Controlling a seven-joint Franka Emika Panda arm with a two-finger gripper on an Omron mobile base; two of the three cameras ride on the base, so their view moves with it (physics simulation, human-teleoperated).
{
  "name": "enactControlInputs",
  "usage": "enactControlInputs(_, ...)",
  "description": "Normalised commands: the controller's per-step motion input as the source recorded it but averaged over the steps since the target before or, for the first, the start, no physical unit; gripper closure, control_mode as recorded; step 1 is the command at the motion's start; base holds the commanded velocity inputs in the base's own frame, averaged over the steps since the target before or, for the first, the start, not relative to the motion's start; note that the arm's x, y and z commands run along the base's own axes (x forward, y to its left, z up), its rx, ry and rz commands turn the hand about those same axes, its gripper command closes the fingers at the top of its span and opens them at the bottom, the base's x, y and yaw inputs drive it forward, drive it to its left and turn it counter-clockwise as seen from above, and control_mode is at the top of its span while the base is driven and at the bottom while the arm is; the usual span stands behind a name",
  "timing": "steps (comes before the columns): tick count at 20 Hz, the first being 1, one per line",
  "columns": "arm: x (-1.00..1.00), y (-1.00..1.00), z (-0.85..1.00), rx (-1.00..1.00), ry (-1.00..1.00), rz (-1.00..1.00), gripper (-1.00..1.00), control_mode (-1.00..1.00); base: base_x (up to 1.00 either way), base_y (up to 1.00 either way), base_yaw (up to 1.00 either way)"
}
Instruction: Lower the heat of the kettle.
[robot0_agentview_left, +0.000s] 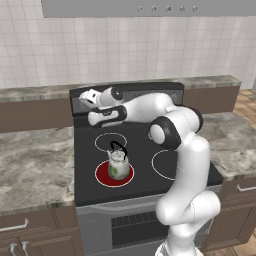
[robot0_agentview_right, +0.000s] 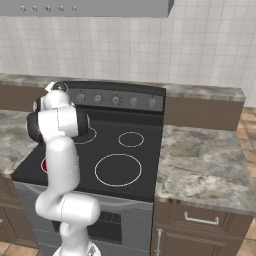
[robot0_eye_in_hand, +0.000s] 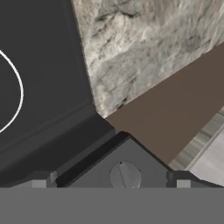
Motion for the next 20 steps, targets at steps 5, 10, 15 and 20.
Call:
enactControlInputs(5, 0.23, 0.01, 0.0, -0.02, 0.12, 0.0, -1.0, -1.0, 0.0, 0.0, 0.0)
enactControlInputs(10, 0.26, 0.09, 0.0, 0.0, 0.05, 0.0, -1.0, -1.0, 0.0, 0.0, 0.0)
enactControlInputs(15, 0.24, 0.25, 0.0, 0.0, 0.03, 0.0, -1.0, -1.0, 0.0, 0.0, 0.0)
enactControlInputs(20, 0.23, 0.29, 0.0, 0.0, 0.04, 0.0, -1.0, -1.0, 0.0, 0.0, 0.0)
